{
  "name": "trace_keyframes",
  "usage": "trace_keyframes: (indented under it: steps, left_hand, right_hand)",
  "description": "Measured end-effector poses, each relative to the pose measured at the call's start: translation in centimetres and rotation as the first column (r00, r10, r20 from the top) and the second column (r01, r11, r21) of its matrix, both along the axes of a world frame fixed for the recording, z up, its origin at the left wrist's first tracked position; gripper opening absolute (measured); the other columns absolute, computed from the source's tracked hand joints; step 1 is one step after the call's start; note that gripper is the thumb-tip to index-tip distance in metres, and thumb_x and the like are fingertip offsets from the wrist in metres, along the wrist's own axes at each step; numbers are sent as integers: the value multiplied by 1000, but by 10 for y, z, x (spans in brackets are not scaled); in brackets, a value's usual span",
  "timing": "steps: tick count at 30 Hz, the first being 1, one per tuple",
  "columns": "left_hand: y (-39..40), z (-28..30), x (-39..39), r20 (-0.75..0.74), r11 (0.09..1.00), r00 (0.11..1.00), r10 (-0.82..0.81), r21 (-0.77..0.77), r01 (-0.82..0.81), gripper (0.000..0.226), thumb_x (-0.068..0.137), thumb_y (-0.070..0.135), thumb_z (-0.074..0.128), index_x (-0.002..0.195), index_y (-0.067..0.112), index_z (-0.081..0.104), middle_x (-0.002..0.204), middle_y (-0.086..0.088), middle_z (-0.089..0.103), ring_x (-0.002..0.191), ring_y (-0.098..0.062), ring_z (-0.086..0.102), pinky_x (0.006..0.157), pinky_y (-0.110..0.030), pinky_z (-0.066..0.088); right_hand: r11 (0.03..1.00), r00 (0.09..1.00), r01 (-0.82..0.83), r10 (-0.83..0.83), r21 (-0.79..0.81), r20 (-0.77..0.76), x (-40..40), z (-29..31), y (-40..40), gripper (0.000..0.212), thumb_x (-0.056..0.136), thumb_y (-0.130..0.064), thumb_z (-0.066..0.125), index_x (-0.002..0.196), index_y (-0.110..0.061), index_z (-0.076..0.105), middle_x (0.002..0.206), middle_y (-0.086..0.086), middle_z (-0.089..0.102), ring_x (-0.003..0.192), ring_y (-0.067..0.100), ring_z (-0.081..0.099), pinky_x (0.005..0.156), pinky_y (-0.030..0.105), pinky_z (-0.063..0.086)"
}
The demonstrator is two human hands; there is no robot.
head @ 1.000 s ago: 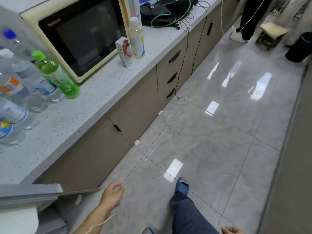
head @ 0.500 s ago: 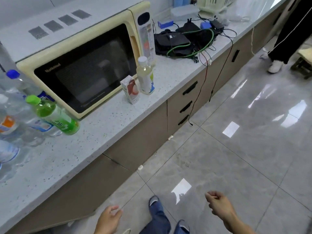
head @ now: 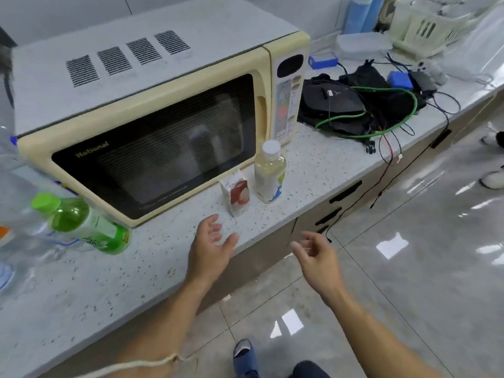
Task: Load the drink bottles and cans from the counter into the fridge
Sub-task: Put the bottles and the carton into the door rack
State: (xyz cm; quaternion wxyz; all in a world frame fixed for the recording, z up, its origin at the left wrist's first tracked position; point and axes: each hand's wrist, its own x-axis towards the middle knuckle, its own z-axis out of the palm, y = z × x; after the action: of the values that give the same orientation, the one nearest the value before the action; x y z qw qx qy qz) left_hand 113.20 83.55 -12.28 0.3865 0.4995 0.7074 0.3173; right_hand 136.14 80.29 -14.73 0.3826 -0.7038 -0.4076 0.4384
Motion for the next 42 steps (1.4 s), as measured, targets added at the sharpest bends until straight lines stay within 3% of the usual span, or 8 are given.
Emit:
trace_keyframes:
  steps: [8,14,17,20,24,29,36,42]
  left_hand:
    - [73,20,34,-14,970,971,240,-25,-241,81,77,42,79,144,32,34,145,3,46,129,-18,47,97,-33,42]
    - [73,12,45,-61,940,941,333,-51,-336,41,89,40,68,123,27,49,130,6,55,122,-15,50,90,-26,39]
    - [45,8,45,-25,910,910,415,-16,-415,19,91,43,62,96,38,44,105,20,55,100,-5,53,75,-12,40]
    - [2,4,38,281,781,742,609,-48,-623,12,94,45,58,98,34,54,104,8,67,94,-10,66,66,-14,52]
    - [-73,1,22,672,614,278,687,-331,-717,46,85,59,51,118,29,63,113,-1,74,100,-24,72,77,-44,60]
    - [-176,4,2,708,355,-123,695,-487,-798,42,97,53,44,109,23,70,101,-4,77,87,-21,75,61,-36,60]
    - [-310,18,-20,762,220,-240,601,-446,-867,45,70,50,70,103,20,74,88,-2,74,70,-17,72,61,-36,59]
    - [-431,42,-55,765,129,-186,617,-331,-935,28,85,32,67,100,10,60,52,4,60,41,-12,58,44,-28,51]
  right_hand:
    - [958,973,-231,223,171,62,-7,32,128,87,70,-56,81,142,-36,35,136,-13,48,119,6,51,96,28,47]
    - [894,939,-339,343,293,39,-18,24,163,82,67,-42,88,133,-32,41,125,-13,53,116,7,53,96,28,47]
    - [906,945,-316,327,283,6,-21,17,166,74,69,-42,87,123,-41,37,112,-25,52,101,-12,53,84,17,44]
    - [919,955,-280,296,278,-16,-24,18,168,67,71,-41,84,118,-44,37,106,-28,53,94,-19,53,77,15,43]
    - [916,940,-312,337,253,-58,-44,20,145,65,71,-45,81,125,-35,45,114,-15,60,101,1,60,87,26,51]
    - [821,797,-533,568,203,-204,-97,23,60,47,71,-39,84,103,-51,51,94,-31,65,86,-12,64,61,6,50]
    - [596,535,-787,789,163,-302,-176,28,-80,46,71,-26,85,107,-35,59,96,-17,71,88,4,70,74,30,60]
    - [397,339,-897,900,193,-273,-243,40,-204,53,68,-24,86,113,-33,60,101,-15,71,90,1,69,84,42,59]
